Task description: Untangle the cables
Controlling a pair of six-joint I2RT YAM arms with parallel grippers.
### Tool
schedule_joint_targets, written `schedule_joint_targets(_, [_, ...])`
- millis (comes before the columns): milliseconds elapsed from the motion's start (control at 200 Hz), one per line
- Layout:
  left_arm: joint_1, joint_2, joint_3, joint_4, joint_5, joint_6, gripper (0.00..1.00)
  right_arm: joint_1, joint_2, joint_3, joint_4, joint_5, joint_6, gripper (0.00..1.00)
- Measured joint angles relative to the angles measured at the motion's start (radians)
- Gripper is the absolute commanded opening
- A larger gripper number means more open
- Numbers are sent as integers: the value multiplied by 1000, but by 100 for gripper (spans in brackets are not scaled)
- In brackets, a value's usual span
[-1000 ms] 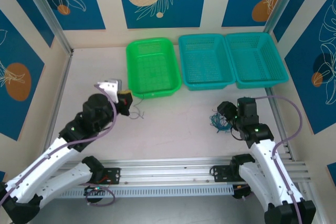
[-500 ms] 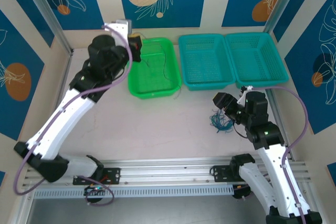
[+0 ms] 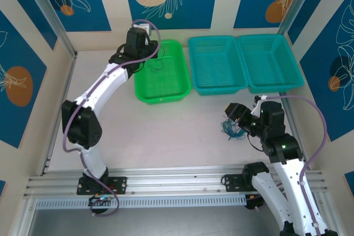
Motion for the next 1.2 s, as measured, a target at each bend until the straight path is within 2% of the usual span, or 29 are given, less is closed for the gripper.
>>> schedule_joint_targets(35, [4, 17, 0, -13, 0, -6, 66, 0, 0, 0, -2, -2, 0, 71])
schedule_joint_targets(80, [6, 29, 0, -35, 0, -23, 69, 0, 0, 0, -6, -5, 0, 71])
schedule_joint_targets(245, [8, -13, -28, -51, 11, -45, 70, 0, 1, -13, -4, -7, 2, 70])
schedule_joint_targets(485, [-33, -344, -278, 47, 146, -105, 69, -30, 66, -53, -4, 74, 13, 70])
schedule_joint_targets(565, [-106, -451, -344, 92, 188, -111, 68, -58, 108, -80, -3, 118, 16, 70])
schedule_joint_targets(670, [-249, -555, -438, 150, 225, -111, 67, -101, 167, -126, 1, 156, 33, 70])
schedule_joint_targets(840, [-468, -610, -607, 211, 209, -111, 67, -178, 286, -193, 8, 198, 92, 77])
schedule_joint_targets(980, [-541, -600, -724, 235, 180, -124, 67, -239, 392, -251, 69, 180, 110, 79])
schedule_joint_targets(1030, [-544, -594, -748, 240, 167, -130, 67, -250, 428, -268, 98, 167, 111, 77])
schedule_joint_targets(1085, [-543, -590, -765, 239, 148, -130, 67, -252, 468, -280, 129, 153, 114, 69])
schedule_joint_targets(1200, [-543, -590, -782, 247, 113, -131, 67, -253, 524, -296, 188, 126, 109, 47])
